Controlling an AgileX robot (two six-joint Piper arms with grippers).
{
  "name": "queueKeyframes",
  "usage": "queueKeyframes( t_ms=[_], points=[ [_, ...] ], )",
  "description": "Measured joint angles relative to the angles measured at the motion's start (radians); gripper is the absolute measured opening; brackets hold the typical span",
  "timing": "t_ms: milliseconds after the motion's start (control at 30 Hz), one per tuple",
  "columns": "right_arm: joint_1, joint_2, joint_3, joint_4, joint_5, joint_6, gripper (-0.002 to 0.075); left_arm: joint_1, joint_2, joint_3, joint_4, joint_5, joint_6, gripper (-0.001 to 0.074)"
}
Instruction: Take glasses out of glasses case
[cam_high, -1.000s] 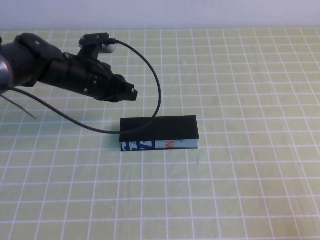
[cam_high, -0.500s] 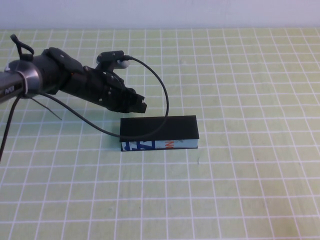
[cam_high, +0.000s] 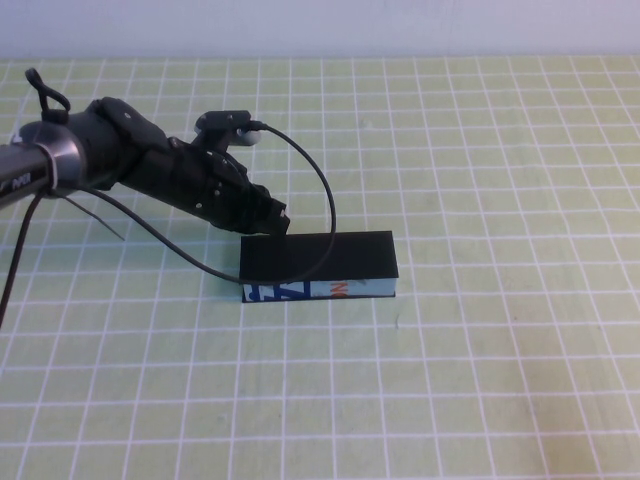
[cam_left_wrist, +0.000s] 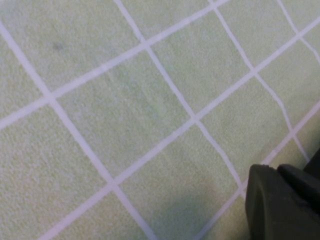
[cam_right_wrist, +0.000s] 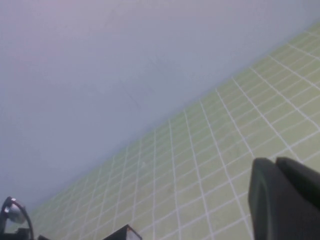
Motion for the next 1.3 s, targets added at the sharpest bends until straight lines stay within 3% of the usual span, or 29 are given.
queueKeyframes(
  t_ms=[167,333,500,700,833,1033,1200,1300],
  points=[
    [0.0,0.04,-0.096,0.051,0.155,0.0,-0.0018,0.0,0.0,0.0,0.024,0.013,-0.006,-0.0004],
    [0.0,0.268,-0.302,-0.009,0.419,-0.022,-0.0018,0.0,0.0,0.0,0.028,0.016,-0.007,-0.0004],
    [0.0,0.58,-0.512,-0.064,0.623,-0.148,-0.0018,0.0,0.0,0.0,0.028,0.016,-0.007,-0.0004],
    [0.009,0.902,-0.713,-0.035,0.729,-0.357,-0.0018,0.0,0.0,0.0,0.028,0.016,-0.009,-0.0004],
    [0.114,1.08,-0.845,-0.038,0.734,-0.404,-0.0018,0.0,0.0,0.0,0.028,0.016,-0.011,-0.0004],
    [0.389,1.317,-1.022,-0.13,0.683,-0.408,-0.0018,0.0,0.0,0.0,0.028,0.016,-0.011,-0.0004],
    [0.574,1.501,-1.156,-0.298,0.658,-0.478,-0.0018,0.0,0.0,0.0,0.028,0.019,-0.011,-0.0004],
    [0.636,1.584,-1.212,-0.409,0.642,-0.56,-0.0018,0.0,0.0,0.0,0.028,0.023,-0.015,-0.0004]
  ],
)
